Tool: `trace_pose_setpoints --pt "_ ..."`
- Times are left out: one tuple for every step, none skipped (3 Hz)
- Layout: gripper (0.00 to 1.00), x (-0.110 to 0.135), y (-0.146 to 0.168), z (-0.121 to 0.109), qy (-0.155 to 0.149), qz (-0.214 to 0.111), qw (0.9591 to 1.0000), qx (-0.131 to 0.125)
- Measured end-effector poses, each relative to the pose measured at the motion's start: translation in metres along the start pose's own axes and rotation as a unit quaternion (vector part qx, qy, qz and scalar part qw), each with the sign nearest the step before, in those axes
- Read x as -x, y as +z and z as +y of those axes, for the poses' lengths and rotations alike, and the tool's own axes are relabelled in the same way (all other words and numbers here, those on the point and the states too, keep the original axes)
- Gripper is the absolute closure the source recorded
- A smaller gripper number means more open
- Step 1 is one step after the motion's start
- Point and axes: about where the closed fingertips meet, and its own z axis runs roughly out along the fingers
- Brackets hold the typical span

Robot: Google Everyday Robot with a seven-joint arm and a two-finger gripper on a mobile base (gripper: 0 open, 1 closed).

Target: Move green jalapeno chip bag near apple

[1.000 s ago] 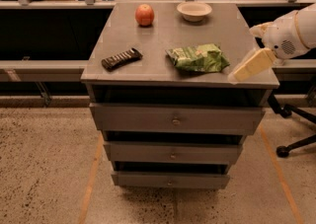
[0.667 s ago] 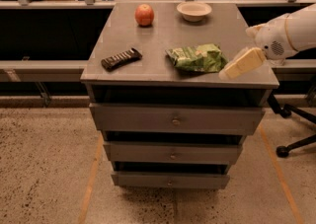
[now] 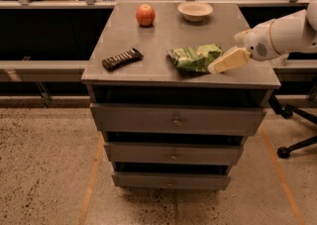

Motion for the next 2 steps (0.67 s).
trace_pose_setpoints --pt "0.41 -0.012 0.022 -0.01 0.018 -0.001 0.9998 -0.003" --pt "0.64 -0.024 0.041 -0.019 0.023 -0.019 0.9995 0.01"
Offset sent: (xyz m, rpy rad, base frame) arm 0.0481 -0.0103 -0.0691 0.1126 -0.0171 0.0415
